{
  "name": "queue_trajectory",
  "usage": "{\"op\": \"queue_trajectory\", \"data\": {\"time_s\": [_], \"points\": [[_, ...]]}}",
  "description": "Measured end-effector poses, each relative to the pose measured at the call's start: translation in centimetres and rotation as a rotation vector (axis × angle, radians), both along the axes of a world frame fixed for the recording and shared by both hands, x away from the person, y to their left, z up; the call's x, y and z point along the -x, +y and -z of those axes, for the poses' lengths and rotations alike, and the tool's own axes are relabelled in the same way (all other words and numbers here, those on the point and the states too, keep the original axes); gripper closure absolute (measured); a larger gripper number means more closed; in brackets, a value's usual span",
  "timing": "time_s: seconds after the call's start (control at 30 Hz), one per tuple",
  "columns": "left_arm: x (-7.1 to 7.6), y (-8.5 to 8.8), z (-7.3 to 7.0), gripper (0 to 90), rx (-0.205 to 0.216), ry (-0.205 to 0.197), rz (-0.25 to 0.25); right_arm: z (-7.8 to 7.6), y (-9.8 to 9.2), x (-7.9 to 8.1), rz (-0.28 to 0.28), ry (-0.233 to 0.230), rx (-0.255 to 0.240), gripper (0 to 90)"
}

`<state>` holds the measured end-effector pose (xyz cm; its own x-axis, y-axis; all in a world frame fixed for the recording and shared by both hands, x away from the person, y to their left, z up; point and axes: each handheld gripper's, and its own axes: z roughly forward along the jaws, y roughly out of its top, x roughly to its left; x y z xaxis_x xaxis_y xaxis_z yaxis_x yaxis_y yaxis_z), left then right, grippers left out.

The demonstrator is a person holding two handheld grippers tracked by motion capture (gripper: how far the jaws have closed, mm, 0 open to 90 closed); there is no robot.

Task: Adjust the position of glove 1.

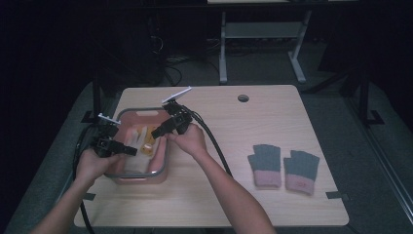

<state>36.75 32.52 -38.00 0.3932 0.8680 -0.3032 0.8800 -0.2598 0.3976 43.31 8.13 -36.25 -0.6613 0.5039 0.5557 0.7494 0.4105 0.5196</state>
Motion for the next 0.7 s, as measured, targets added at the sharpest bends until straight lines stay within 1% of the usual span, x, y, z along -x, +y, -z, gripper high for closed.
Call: {"op": "queue_trajectory", "data": {"time_s": [0.03,0.07,0.1,0.23,0.27,0.33,0.37,0.4,0.43,0.57,0.6,0.63,0.7], "points": [[-0.1,-0.3,0.2,67.3,0.006,0.002,-0.011,0.0,-0.1,0.0,0.001,-0.002,-0.001,59.1],[-0.2,-0.4,0.4,67.4,-0.008,0.013,0.007,-0.1,-0.3,0.1,0.003,0.003,-0.003,59.1],[-0.3,-0.7,0.6,68.2,-0.034,0.019,0.016,-0.1,-0.5,0.1,0.008,0.000,-0.005,59.1],[-0.6,-1.2,1.2,68.4,-0.097,0.033,0.026,-0.3,-1.3,0.2,0.011,-0.003,-0.014,59.0],[-0.6,-1.3,1.3,68.5,-0.104,0.037,0.021,-0.3,-1.6,0.2,0.013,-0.008,-0.013,59.1],[-0.8,-1.3,1.5,68.5,-0.118,0.043,0.027,-0.4,-2.0,0.3,0.018,-0.006,-0.019,59.1],[-0.8,-1.4,1.6,68.5,-0.127,0.046,0.032,-0.4,-2.2,0.3,0.016,-0.012,-0.013,59.1],[-0.8,-1.5,1.6,68.8,-0.126,0.048,0.025,-0.4,-2.4,0.3,0.018,-0.009,-0.021,59.1],[-0.9,-1.6,1.8,68.9,-0.147,0.054,0.035,-0.4,-2.5,0.4,0.023,-0.007,-0.020,59.0],[-0.9,-1.7,1.9,68.7,-0.149,0.057,0.035,-0.4,-3.2,0.4,0.027,-0.011,-0.030,58.8],[-0.9,-1.6,1.8,68.6,-0.143,0.053,0.032,-0.4,-3.3,0.5,0.026,-0.004,-0.031,58.7],[-0.9,-1.6,1.6,68.4,-0.136,0.045,0.026,-0.4,-3.5,0.4,0.027,-0.010,-0.026,58.5],[-0.8,-1.5,1.3,68.0,-0.125,0.035,0.020,-0.5,-3.7,0.5,0.025,-0.007,-0.032,58.3]]}}
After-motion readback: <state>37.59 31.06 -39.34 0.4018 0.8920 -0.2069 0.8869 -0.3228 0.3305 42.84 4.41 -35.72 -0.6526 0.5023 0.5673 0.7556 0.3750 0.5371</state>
